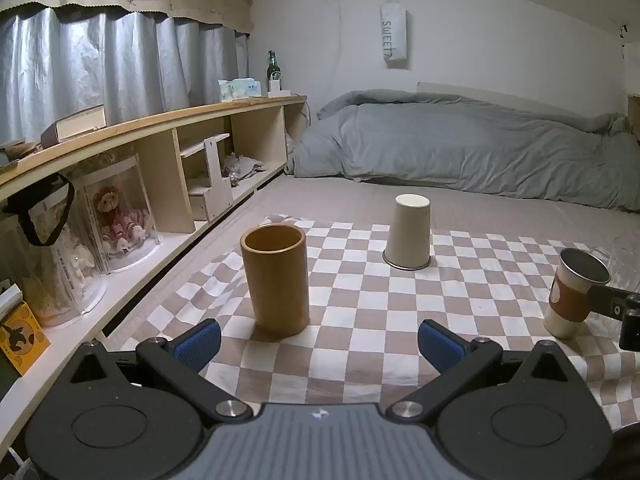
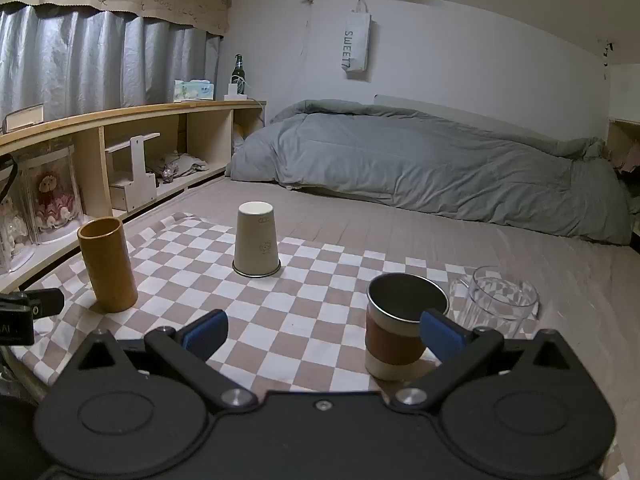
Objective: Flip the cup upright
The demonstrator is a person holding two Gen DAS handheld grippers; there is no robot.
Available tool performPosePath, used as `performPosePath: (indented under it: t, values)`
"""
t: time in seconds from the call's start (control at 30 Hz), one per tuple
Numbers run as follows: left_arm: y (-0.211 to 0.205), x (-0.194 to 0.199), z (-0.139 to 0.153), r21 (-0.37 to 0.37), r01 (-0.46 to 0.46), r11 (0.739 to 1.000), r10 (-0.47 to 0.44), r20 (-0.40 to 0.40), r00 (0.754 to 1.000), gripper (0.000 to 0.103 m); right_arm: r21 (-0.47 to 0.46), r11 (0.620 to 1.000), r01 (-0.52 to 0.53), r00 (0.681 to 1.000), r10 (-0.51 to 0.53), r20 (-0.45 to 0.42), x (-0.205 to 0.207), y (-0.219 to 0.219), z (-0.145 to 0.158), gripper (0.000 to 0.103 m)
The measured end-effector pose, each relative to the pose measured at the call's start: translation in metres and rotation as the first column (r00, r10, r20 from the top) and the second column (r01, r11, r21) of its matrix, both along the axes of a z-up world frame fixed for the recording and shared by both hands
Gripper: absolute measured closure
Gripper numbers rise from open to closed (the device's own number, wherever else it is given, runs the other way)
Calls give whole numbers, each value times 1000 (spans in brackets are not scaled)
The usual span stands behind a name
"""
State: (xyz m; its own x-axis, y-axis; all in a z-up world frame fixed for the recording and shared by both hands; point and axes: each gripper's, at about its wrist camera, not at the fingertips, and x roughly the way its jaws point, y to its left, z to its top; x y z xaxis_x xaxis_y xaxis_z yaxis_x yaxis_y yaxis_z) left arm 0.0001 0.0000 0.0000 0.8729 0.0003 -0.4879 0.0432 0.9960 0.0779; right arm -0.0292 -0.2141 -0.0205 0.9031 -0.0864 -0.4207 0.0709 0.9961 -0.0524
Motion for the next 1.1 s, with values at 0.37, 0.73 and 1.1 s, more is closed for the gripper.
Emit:
performPosePath:
  t: [0.37,0.73,1.1]
  values:
    - [-3,-3,0,-12,-2,1000,2,-3,1000,0,4,1000,0,1000,0,0,0,0,0,0]
    - [-1,-3,1,-18,-2,1000,2,-4,1000,0,1,1000,0,1000,0,-2,1,1,0,0]
    - [0,-3,1,-19,-3,1000,3,-3,1000,0,1,1000,0,1000,0,-4,1,1,0,0]
